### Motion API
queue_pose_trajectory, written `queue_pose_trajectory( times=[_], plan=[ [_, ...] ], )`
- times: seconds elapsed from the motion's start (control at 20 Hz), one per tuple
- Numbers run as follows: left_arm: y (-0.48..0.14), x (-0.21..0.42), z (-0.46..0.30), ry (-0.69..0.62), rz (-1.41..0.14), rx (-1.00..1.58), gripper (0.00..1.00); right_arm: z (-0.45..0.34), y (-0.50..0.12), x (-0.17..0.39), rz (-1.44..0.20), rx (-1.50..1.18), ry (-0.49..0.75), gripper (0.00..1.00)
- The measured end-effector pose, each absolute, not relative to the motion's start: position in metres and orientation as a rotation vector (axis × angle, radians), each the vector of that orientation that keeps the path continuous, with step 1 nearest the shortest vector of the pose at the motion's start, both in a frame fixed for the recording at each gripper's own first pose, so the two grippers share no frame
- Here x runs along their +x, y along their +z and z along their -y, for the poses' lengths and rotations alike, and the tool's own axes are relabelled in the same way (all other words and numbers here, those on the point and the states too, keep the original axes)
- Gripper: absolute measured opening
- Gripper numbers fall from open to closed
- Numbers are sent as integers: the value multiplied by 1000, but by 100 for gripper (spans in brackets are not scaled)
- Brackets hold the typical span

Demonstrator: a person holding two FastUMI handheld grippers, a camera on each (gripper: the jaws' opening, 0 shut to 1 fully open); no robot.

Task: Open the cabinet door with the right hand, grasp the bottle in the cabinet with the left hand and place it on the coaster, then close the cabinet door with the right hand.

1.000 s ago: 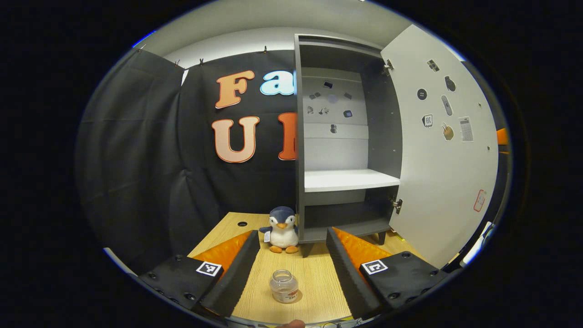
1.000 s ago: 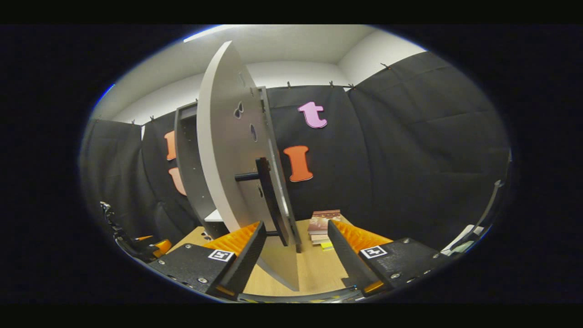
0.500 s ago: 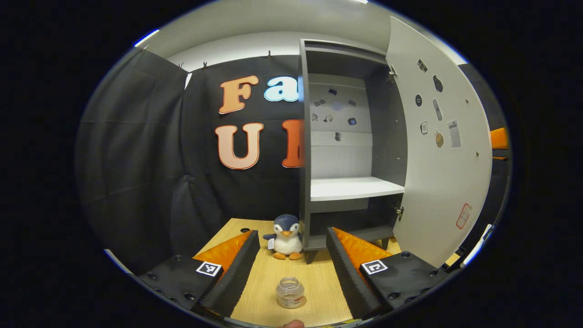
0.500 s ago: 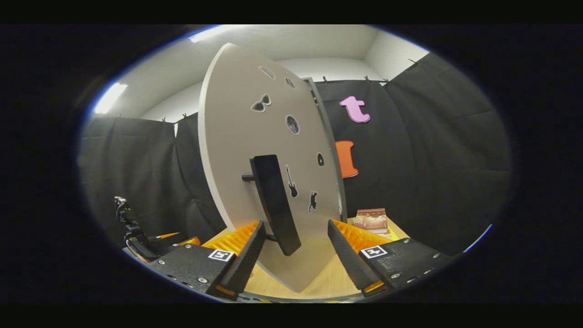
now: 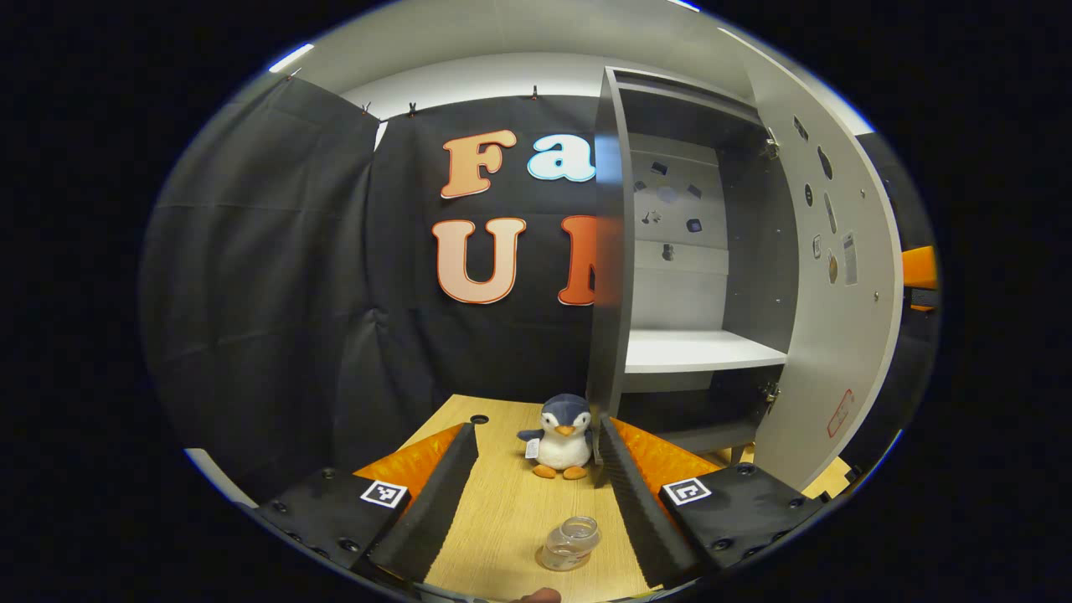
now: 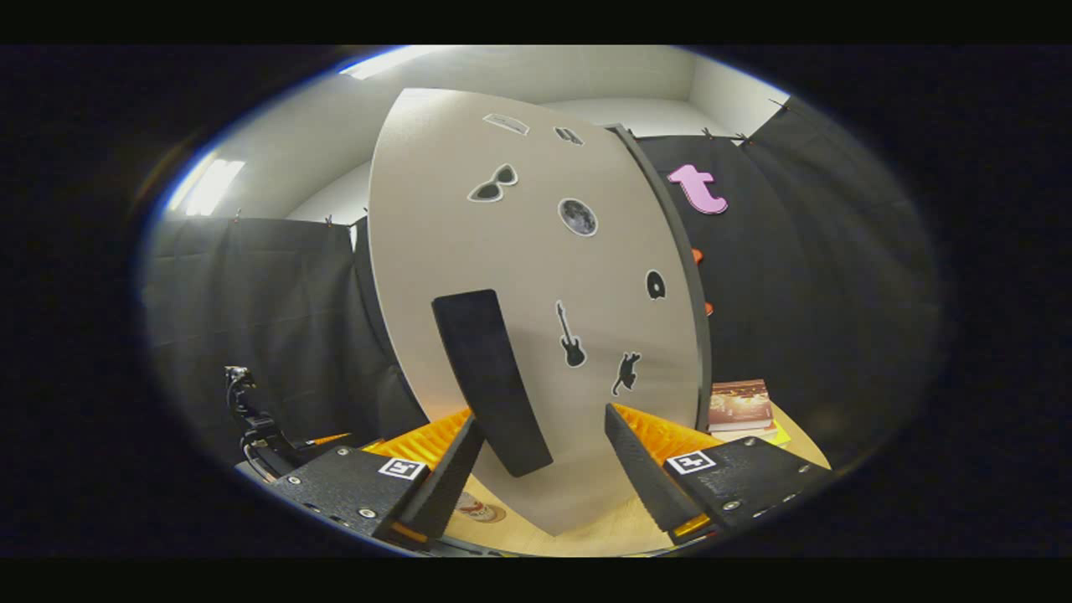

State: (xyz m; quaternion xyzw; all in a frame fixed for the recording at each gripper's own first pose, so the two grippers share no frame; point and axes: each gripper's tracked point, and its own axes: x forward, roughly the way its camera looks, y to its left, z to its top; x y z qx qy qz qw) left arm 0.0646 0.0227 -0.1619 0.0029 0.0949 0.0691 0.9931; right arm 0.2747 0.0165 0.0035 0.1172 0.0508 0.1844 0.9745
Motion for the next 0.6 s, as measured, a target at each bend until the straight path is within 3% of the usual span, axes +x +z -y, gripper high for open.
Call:
queue_pose_trajectory(
  times=[0.1, 0.15, 0.25, 0.3, 0.35, 0.4, 0.6],
  plan=[
    [-160, 69, -31, 149, -184, -6, 95, -28, 4, 286, -100, 238, 378, 98],
    [-158, 71, -33, 149, -179, -20, 95, -34, 3, 292, -106, 248, 391, 89],
    [-156, 74, -37, 150, -173, -36, 95, -39, 1, 298, -104, 253, 411, 91],
    [-154, 77, -39, 146, -169, -41, 95, -41, 1, 303, -96, 244, 416, 99],
    [-153, 80, -40, 143, -167, -43, 96, -44, 0, 308, -94, 232, 420, 93],
    [-152, 83, -42, 139, -169, -45, 96, -49, -1, 310, -93, 225, 426, 99],
    [-139, 103, -50, 132, -137, -46, 95, -61, 3, 318, -70, 175, 435, 100]
  ],
)
